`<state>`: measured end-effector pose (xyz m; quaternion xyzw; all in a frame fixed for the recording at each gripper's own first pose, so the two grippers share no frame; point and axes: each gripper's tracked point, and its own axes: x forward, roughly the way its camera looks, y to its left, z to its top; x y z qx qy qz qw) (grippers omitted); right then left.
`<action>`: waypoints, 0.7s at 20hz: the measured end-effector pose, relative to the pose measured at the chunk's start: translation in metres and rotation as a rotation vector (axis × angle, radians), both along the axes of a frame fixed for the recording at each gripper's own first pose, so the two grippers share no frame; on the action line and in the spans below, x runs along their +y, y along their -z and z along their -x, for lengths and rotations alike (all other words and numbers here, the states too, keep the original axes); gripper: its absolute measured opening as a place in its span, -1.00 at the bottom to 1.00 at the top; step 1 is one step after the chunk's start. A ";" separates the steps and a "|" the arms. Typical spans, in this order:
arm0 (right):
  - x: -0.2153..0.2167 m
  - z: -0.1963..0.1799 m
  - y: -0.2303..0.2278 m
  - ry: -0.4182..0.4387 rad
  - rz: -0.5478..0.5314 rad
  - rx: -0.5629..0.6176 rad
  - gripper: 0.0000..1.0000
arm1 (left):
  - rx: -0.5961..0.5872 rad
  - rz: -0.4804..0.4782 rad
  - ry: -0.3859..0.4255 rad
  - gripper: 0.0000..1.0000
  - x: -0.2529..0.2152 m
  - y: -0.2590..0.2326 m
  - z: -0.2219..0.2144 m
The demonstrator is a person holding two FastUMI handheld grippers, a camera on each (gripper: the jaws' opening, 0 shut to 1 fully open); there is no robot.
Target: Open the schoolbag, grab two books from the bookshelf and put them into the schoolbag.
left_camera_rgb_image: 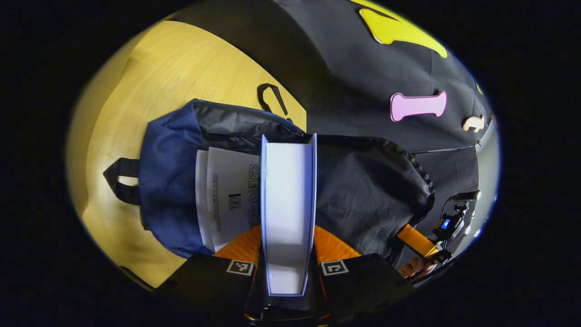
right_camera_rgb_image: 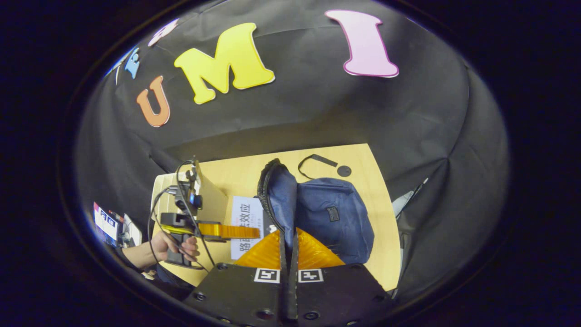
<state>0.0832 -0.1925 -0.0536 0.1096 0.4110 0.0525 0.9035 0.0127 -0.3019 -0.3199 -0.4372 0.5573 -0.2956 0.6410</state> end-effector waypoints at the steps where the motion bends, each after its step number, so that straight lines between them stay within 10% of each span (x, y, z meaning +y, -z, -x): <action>1: 0.001 -0.001 -0.002 -0.005 0.005 -0.001 -1.00 | -0.004 0.014 0.004 -0.20 -0.006 0.004 -0.002; 7: 0.003 -0.002 0.000 -0.010 0.016 0.009 -1.00 | 0.031 -0.023 0.050 -0.26 -0.020 0.028 -0.003; 10: 0.004 -0.003 0.003 -0.011 0.009 0.017 -0.99 | 0.028 -0.145 0.079 0.30 -0.012 0.042 0.001; 14: 0.007 -0.004 0.007 -0.017 0.008 0.023 -1.00 | 0.018 -0.414 0.121 0.58 0.012 0.063 0.004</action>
